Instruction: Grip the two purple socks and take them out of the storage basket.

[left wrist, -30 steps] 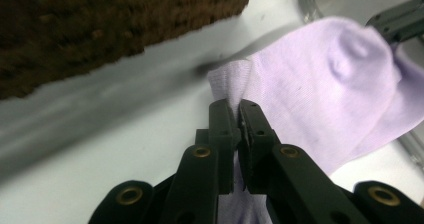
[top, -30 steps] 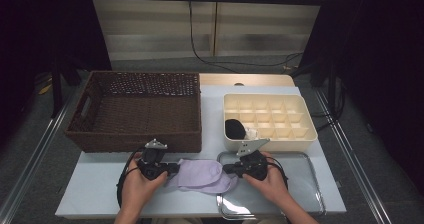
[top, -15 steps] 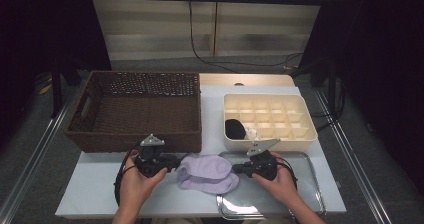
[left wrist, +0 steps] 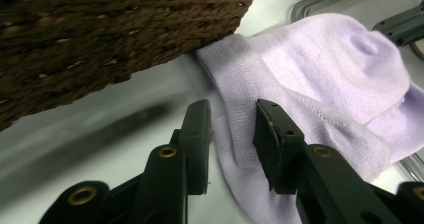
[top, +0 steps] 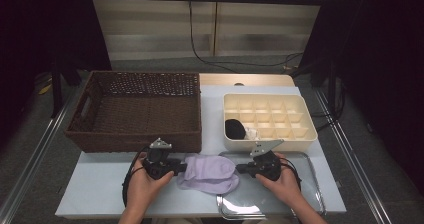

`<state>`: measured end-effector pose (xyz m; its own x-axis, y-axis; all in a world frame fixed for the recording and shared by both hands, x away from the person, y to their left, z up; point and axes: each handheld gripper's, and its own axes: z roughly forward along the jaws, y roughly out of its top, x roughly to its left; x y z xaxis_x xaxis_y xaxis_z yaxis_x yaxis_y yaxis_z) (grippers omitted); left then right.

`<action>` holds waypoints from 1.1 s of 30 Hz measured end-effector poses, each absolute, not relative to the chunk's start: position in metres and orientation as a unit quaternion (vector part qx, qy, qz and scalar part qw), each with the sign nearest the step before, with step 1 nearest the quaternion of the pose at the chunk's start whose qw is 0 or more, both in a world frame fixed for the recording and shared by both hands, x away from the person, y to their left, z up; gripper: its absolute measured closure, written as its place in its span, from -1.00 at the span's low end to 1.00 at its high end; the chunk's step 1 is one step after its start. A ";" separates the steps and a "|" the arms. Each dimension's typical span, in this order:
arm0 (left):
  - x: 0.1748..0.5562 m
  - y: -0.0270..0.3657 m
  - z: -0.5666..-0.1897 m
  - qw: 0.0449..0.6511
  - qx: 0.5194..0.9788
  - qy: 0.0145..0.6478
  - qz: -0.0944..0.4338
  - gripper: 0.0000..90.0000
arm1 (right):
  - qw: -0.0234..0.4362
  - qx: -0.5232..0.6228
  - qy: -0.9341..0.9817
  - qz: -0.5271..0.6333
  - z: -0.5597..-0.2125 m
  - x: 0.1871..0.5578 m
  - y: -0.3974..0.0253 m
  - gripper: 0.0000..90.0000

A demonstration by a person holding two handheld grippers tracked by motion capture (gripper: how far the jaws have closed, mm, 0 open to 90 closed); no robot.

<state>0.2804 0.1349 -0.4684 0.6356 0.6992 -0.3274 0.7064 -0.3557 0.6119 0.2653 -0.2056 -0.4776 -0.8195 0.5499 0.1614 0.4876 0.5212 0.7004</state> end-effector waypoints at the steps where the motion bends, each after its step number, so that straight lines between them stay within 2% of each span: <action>1: 0.280 0.133 -0.470 0.373 0.826 0.424 -0.005 0.50 | 0.039 0.301 0.870 0.388 -0.477 0.265 -0.207 1.00; 4: 0.280 0.130 -0.471 0.367 0.830 0.420 0.001 0.51 | 0.044 0.305 0.868 0.390 -0.477 0.265 -0.213 1.00; 8: 0.279 0.130 -0.471 0.360 0.835 0.416 0.011 0.65 | 0.042 0.306 0.867 0.392 -0.478 0.264 -0.215 1.00; 10: 0.277 0.129 -0.466 0.347 0.839 0.418 0.011 0.90 | 0.041 0.305 0.867 0.392 -0.479 0.264 -0.212 1.00; 11: 0.277 0.129 -0.466 0.347 0.839 0.418 0.011 0.96 | 0.041 0.305 0.867 0.392 -0.479 0.264 -0.212 1.00; 25: 0.273 0.149 -0.459 0.338 0.830 0.442 0.016 0.98 | 0.033 0.294 0.860 0.416 -0.477 0.265 -0.194 0.97; 33: 0.273 0.148 -0.460 0.341 0.830 0.441 0.009 0.98 | 0.024 0.293 0.854 0.429 -0.470 0.255 -0.201 0.66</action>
